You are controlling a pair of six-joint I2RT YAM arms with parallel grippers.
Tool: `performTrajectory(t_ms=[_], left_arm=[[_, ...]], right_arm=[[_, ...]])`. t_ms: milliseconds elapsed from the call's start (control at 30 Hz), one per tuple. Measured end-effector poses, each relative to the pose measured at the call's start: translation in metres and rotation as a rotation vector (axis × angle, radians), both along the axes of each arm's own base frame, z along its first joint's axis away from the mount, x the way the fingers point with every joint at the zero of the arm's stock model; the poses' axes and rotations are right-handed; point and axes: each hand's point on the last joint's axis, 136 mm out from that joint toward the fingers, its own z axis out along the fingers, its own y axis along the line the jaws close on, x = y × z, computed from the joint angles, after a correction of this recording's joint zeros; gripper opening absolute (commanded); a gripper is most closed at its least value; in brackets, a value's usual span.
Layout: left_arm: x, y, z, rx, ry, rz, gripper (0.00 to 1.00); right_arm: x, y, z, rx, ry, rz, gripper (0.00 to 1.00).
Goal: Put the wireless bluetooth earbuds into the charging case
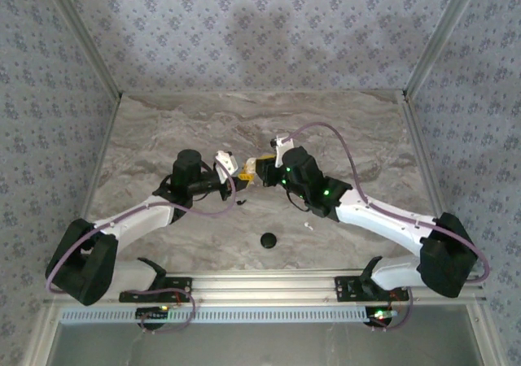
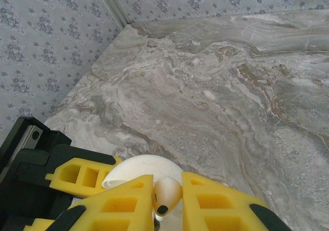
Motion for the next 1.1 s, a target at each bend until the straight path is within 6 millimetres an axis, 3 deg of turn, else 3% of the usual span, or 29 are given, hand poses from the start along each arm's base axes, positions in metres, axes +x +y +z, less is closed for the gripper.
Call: performTrajectory(t_ms=[1100], left_arm=[[0.0026, 0.0029, -0.0023, 0.013, 0.006, 0.025, 0.15]], right_arm=[[-0.0042, 0.0089, -0.0048, -0.023, -0.012, 0.05, 0.2]])
